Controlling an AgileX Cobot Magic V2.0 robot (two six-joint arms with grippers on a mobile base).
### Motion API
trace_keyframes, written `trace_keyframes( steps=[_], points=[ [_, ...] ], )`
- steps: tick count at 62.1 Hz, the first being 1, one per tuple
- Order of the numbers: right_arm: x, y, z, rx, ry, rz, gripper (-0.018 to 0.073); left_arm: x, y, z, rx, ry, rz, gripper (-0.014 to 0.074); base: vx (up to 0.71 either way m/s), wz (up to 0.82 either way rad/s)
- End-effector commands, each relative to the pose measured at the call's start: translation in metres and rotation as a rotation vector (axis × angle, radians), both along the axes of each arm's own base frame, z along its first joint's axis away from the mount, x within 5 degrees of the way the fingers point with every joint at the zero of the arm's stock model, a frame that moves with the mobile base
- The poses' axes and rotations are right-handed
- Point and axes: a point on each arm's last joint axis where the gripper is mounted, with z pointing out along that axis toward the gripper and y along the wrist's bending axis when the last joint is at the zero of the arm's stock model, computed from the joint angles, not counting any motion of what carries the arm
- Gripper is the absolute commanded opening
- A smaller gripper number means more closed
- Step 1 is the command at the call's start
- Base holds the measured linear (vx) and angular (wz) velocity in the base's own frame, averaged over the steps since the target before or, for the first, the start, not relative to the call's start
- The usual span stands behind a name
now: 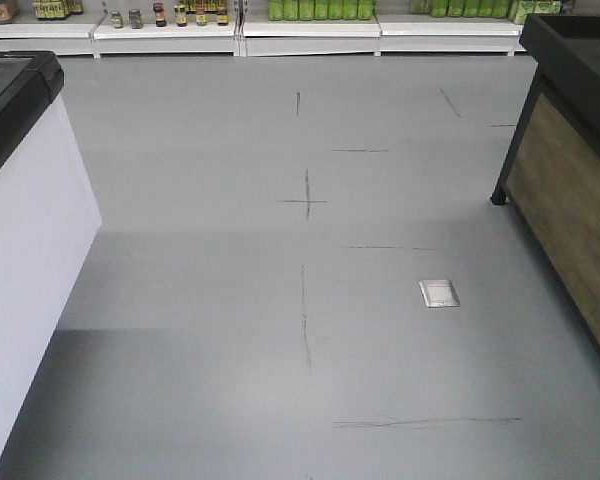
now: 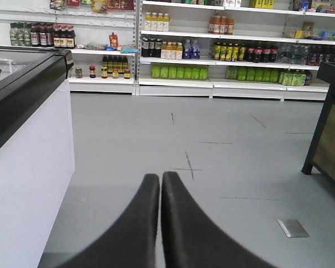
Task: Pick three apples into basket with both arms
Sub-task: 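Drive the base forward across the grey floor toward the produce tables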
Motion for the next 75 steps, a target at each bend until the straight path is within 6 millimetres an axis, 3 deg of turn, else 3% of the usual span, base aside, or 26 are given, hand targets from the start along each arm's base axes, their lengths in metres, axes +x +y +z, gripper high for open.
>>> trace_keyframes(
  steps=[1,75],
  points=[
    [-0.0001,-0.0002,0.0030,-0.015,-0.073,-0.003,-0.0005,-0.0018,-0.0002,0.0166,-0.007,-0.119,-0.004,-0.0006,0.00,0.00],
    [-0.0001,-0.0002,0.0030,-0.015,-0.073,-0.003,-0.0005,-0.0018,-0.0002,0.0166,-0.007,-0.119,-0.004,-0.0006,0.00,0.00]
  ],
)
